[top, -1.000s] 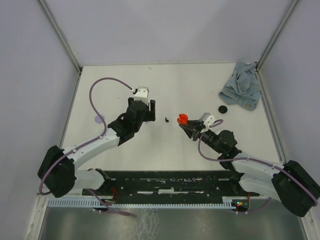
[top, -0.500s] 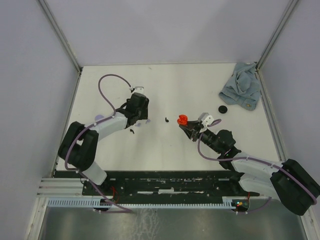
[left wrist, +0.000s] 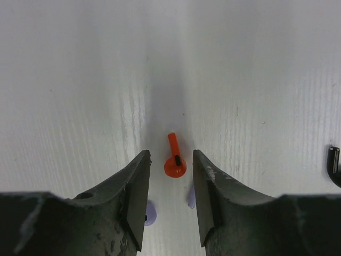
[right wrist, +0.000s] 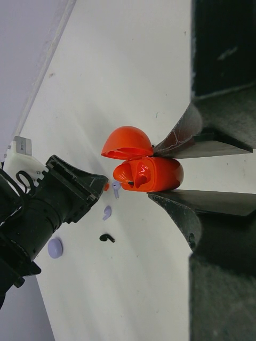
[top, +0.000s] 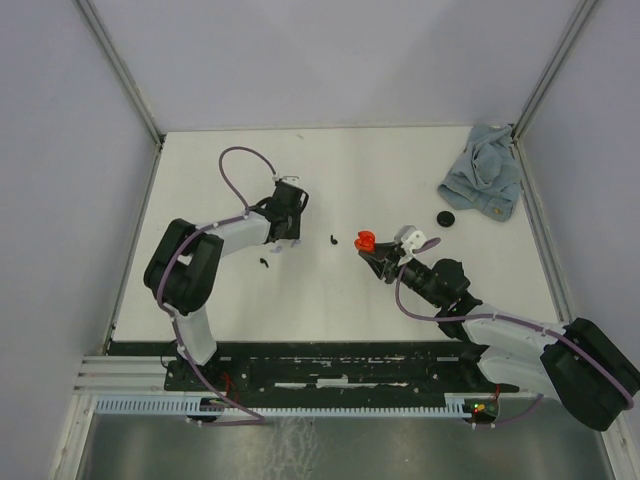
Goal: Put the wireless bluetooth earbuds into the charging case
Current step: Pick up the earbud from the center of the board, then place the earbud at the center of the board.
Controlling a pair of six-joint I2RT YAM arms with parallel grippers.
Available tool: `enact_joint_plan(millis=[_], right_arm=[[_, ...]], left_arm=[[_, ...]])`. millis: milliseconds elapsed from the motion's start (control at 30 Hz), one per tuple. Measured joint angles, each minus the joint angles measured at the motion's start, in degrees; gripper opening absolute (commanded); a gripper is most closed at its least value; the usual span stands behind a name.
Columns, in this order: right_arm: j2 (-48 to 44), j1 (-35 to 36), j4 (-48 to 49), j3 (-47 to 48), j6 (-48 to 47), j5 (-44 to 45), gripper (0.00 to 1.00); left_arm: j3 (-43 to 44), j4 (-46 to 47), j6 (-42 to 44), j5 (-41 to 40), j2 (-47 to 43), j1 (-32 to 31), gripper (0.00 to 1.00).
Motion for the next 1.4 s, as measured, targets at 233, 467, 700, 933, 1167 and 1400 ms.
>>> enact_joint_plan(millis=[233, 467, 700, 933, 1167, 1400], right_arm=[[0.0, 0.0, -0.5, 0.0, -0.3, 0.1, 0.04], [0.0, 0.0, -0.5, 0.0, -0.4, 0.1, 0.04], [0.0, 0.0, -0.9, 0.0, -0.4, 0.1, 0.04], [0.0, 0.0, -0.9, 0.0, -0.4, 0.1, 0.04], [0.0, 0.0, -0.9, 0.0, -0.7, 0.5, 0.03], [-0.3, 0.0, -0.9, 0.0, -1.0, 2.1, 0.03]], left_arm=[[1.0, -1.0, 0.0, 0.3, 2.0, 0.1, 0.3], [1.2, -2.1, 0.0, 0.3, 2.1, 0.3, 0.18], [1.2, -3.6, 1.5, 1.5, 1.2, 0.3, 0.13], [1.2, -6.1, 4.2, 4.6, -4.5, -0.2, 0.13], [1.2, -6.4, 9.2, 8.3, -7.2, -6.4, 0.13], [0.3, -7.5, 11.4, 11.1, -6.9, -11.5, 0.15]])
